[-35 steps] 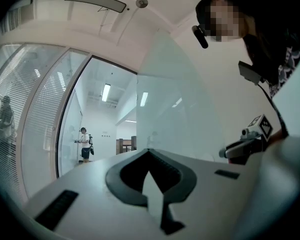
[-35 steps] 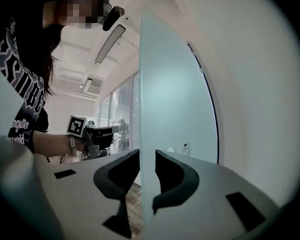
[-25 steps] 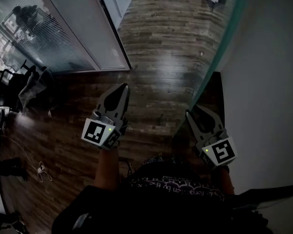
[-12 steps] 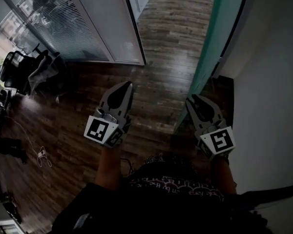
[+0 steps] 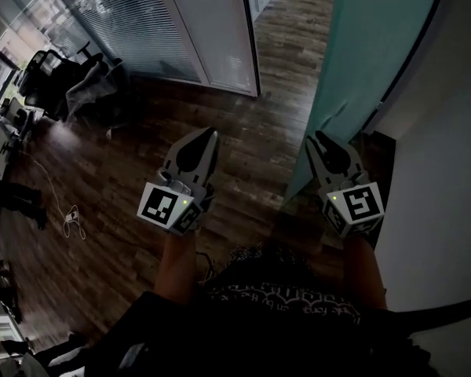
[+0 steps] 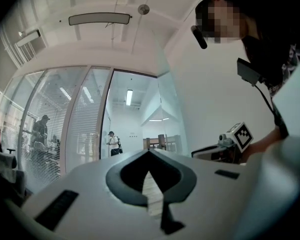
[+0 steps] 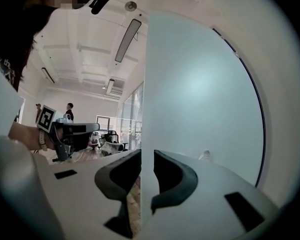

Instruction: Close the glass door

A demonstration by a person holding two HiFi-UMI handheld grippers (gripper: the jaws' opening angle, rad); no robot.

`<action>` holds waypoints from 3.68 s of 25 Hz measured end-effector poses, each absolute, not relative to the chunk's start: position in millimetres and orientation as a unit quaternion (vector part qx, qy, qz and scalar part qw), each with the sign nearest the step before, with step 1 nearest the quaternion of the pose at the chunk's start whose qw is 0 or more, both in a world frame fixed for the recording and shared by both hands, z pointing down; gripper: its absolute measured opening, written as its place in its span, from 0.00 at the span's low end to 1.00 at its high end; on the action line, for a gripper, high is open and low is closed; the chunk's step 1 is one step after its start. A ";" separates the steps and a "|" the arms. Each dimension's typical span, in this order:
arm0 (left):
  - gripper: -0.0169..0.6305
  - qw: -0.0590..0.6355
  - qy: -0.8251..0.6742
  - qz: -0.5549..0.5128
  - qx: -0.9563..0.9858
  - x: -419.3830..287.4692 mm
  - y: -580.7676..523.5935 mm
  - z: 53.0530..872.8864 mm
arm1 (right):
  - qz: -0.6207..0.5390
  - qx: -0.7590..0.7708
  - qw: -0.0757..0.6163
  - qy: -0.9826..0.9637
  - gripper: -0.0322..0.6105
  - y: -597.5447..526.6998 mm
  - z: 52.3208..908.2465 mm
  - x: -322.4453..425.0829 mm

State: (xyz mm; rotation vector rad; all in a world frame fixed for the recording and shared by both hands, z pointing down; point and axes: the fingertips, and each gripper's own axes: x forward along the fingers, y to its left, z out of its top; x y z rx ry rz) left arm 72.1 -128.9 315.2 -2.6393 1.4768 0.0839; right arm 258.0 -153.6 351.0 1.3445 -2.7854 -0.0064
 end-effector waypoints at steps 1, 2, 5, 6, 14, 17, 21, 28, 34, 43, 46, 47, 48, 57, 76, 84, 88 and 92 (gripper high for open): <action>0.03 0.057 0.492 0.027 -0.869 70.6 -126.4 315.1 | -0.004 0.431 0.023 -0.902 0.17 -156.8 351.5 256.2; 0.03 0.056 0.495 0.029 -0.866 69.3 -124.3 315.2 | -0.006 0.426 0.020 -0.905 0.17 -160.1 352.6 253.8; 0.03 0.048 0.505 0.034 -0.861 68.6 -120.9 316.6 | -0.008 0.409 0.018 -0.912 0.17 -169.9 355.6 244.6; 0.03 0.045 0.506 0.035 -0.860 69.5 -120.5 316.8 | -0.008 0.405 0.020 -0.914 0.17 -172.8 356.6 241.8; 0.03 0.043 0.527 0.057 -0.847 70.5 -121.8 310.4 | -0.008 0.384 0.020 -0.923 0.17 -191.5 360.2 230.7; 0.03 0.042 0.531 0.055 -0.844 75.5 -122.2 316.2 | -0.005 0.384 0.023 -0.923 0.17 -199.1 366.6 233.7; 0.03 0.040 0.537 0.051 -0.841 75.7 -119.7 321.9 | -0.013 0.416 0.034 -0.909 0.20 -220.6 374.3 245.1; 0.03 0.019 0.551 0.051 -0.833 63.3 -117.0 335.0 | -0.010 0.439 0.067 -0.896 0.23 -278.7 378.9 247.4; 0.03 0.017 0.544 0.061 -0.837 44.8 -136.1 335.4 | -0.008 0.437 0.096 -0.894 0.24 -302.2 383.1 221.9; 0.03 0.027 0.539 0.063 -0.840 11.4 -174.8 332.2 | 0.017 0.461 0.084 -0.884 0.23 -322.6 382.9 213.2; 0.03 0.022 0.537 0.066 -0.840 0.2 -184.9 330.1 | 0.019 0.466 0.084 -0.880 0.23 -331.7 379.8 207.8; 0.03 0.021 0.537 0.067 -0.841 -4.3 -187.9 329.6 | 0.020 0.469 0.084 -0.879 0.23 -334.9 378.6 205.1; 0.03 0.020 0.537 0.068 -0.841 -8.8 -190.7 329.5 | 0.020 0.472 0.083 -0.877 0.23 -338.2 377.7 202.3; 0.03 0.022 0.536 0.071 -0.841 -52.5 -222.4 332.4 | 0.022 0.491 0.077 -0.868 0.23 -377.1 381.8 176.8; 0.03 0.034 0.541 0.064 -0.838 -95.4 -307.4 327.1 | 0.027 0.511 0.080 -0.855 0.23 -464.8 379.0 128.5; 0.03 0.032 0.555 0.080 -0.827 -104.2 -360.6 324.9 | 0.038 0.504 0.092 -0.858 0.23 -507.5 381.7 109.8; 0.03 0.028 0.566 0.077 -0.820 -105.1 -384.2 328.8 | 0.038 0.501 0.096 -0.859 0.23 -530.3 379.7 104.4; 0.03 0.030 0.581 0.075 -0.810 -112.6 -396.6 331.6 | 0.042 0.504 0.100 -0.857 0.23 -548.7 378.0 99.5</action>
